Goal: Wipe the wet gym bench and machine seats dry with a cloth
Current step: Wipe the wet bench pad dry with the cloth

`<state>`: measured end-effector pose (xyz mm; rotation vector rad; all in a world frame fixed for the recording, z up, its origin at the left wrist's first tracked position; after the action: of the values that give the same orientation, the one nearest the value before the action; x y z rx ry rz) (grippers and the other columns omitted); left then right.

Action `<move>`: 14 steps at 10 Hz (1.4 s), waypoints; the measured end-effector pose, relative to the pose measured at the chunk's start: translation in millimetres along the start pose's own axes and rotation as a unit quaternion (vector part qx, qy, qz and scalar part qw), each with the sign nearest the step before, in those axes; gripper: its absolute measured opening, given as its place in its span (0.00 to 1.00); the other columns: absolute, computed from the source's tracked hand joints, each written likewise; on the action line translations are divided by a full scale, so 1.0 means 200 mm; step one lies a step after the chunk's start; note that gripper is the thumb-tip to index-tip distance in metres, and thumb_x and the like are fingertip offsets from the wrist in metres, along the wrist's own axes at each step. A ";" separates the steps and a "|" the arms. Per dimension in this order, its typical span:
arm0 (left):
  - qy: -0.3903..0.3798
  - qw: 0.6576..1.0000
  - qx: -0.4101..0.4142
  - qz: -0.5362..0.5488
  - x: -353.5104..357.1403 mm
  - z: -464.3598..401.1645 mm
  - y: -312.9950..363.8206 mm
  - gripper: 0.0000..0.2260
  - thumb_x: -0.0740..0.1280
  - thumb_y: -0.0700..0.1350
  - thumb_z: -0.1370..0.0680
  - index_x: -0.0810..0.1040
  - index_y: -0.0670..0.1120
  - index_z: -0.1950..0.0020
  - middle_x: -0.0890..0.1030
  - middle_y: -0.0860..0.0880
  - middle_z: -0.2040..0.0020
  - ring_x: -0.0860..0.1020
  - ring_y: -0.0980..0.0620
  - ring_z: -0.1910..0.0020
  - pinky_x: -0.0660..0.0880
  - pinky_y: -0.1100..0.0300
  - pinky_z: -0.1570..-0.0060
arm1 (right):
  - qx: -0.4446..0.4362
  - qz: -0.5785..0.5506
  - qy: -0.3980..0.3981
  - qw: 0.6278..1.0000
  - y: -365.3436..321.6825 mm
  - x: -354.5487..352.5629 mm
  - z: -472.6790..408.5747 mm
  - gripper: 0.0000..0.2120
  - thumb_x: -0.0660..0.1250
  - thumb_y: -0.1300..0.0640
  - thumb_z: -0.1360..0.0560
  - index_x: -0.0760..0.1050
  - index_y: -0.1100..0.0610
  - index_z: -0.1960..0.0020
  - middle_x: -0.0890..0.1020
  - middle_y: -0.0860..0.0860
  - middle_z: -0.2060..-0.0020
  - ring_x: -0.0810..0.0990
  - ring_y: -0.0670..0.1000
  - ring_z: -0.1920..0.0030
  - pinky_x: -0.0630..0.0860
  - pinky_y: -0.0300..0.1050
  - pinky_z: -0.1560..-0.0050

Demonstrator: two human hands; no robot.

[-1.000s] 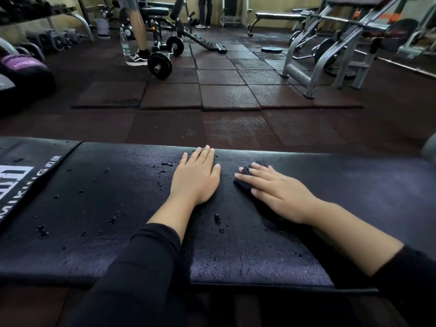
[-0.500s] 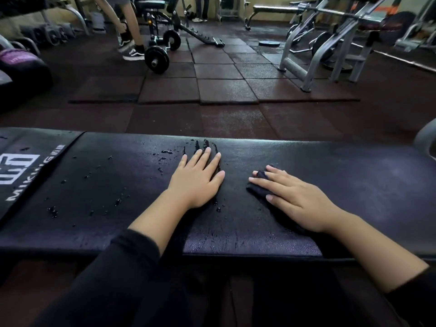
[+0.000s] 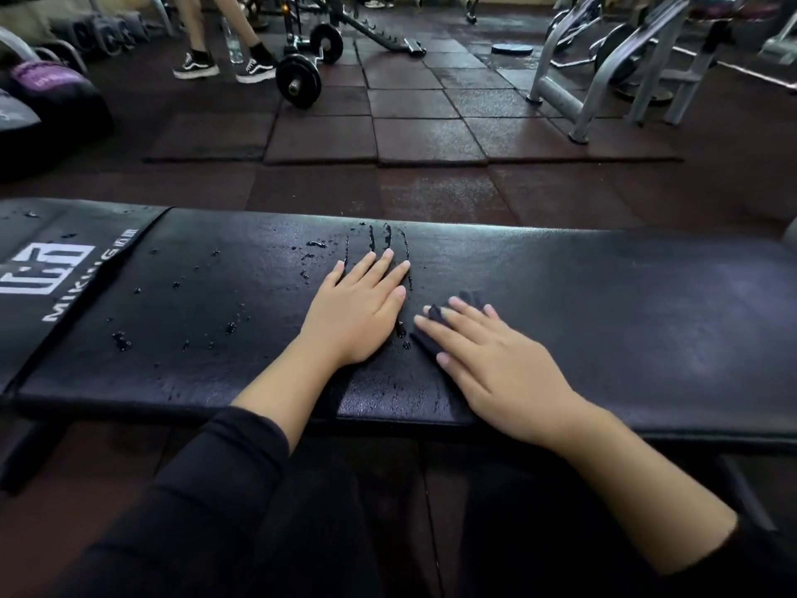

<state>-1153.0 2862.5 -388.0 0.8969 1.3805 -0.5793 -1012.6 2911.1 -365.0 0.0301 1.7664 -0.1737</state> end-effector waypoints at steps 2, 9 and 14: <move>0.000 1.000 0.001 0.005 0.00 0.01 0.00 0.22 0.44 0.53 0.16 0.49 0.57 0.21 0.47 0.56 0.21 0.44 0.57 0.22 0.41 0.52 0.24 | -0.083 0.030 -0.048 0.995 0.11 -0.02 0.28 0.22 0.47 0.48 0.19 0.61 0.48 0.26 0.66 0.44 0.28 0.59 0.47 0.26 0.56 0.46 0.27; 0.008 1.000 0.001 0.007 0.00 -0.01 -0.02 0.22 0.44 0.54 0.16 0.50 0.59 0.21 0.48 0.58 0.21 0.45 0.58 0.22 0.42 0.51 0.24 | -0.010 0.039 -0.063 0.997 0.24 -0.02 0.29 0.24 0.45 0.46 0.19 0.61 0.52 0.26 0.69 0.51 0.30 0.62 0.48 0.28 0.55 0.46 0.27; 0.004 1.000 -0.004 0.010 0.00 -0.01 -0.02 0.22 0.44 0.53 0.16 0.50 0.58 0.21 0.48 0.58 0.21 0.45 0.58 0.22 0.42 0.51 0.24 | -0.052 0.023 -0.009 0.998 -0.10 0.01 0.21 0.22 0.50 0.50 0.20 0.65 0.54 0.28 0.70 0.49 0.30 0.64 0.52 0.28 0.60 0.50 0.28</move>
<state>-1157.4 2860.9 -389.3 0.9060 1.3793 -0.5546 -974.2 2886.1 -373.2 -0.0055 1.7533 -0.0475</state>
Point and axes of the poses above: each hand's wrist, its own z-axis away from the middle knuckle, its own x-axis out of the palm, y = z × x, the point moved 9 cm from there along -z, towards the middle knuckle
